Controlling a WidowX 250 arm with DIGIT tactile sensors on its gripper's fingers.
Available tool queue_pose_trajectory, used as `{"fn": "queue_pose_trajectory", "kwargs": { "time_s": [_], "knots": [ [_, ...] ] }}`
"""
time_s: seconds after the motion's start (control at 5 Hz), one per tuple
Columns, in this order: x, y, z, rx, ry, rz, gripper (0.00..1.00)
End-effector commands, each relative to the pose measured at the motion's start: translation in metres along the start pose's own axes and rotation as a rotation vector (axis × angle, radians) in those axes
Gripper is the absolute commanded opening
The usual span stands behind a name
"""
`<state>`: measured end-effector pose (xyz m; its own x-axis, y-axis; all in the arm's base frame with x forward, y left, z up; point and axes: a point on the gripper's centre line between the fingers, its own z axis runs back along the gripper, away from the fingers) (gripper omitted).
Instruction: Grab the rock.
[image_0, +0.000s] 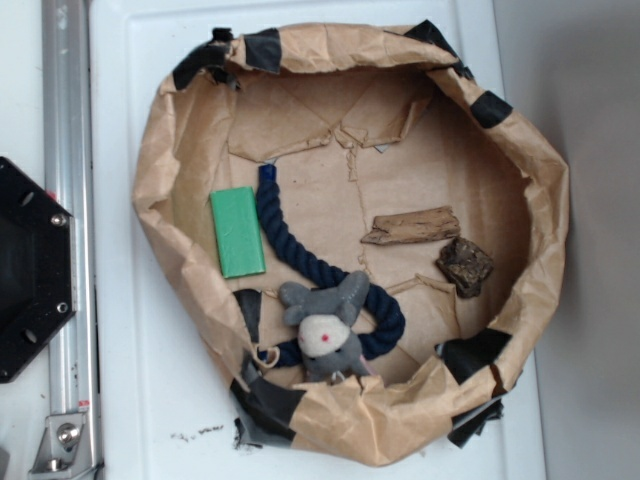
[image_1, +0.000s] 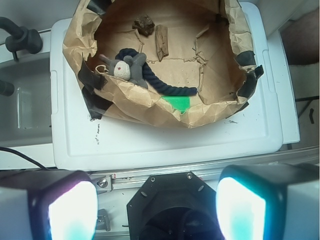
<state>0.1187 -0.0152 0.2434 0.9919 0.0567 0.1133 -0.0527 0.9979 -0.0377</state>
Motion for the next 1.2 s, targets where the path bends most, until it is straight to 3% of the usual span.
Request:
{"fn": "queue_pose_trajectory", "kwargs": {
  "time_s": [0.0, 0.2, 0.4, 0.6, 1.0],
  "knots": [
    [0.0, 0.0, 0.0, 0.0, 0.0, 0.0, 1.0],
    [0.022, 0.008, -0.014, -0.129, -0.128, -0.017, 1.0],
    [0.039, 0.011, -0.037, -0.001, -0.058, -0.027, 1.0],
    [0.063, 0.013, -0.06, -0.001, -0.138, -0.076, 1.0],
    [0.128, 0.009, -0.106, 0.002, -0.217, -0.173, 1.0]
  ]
}}
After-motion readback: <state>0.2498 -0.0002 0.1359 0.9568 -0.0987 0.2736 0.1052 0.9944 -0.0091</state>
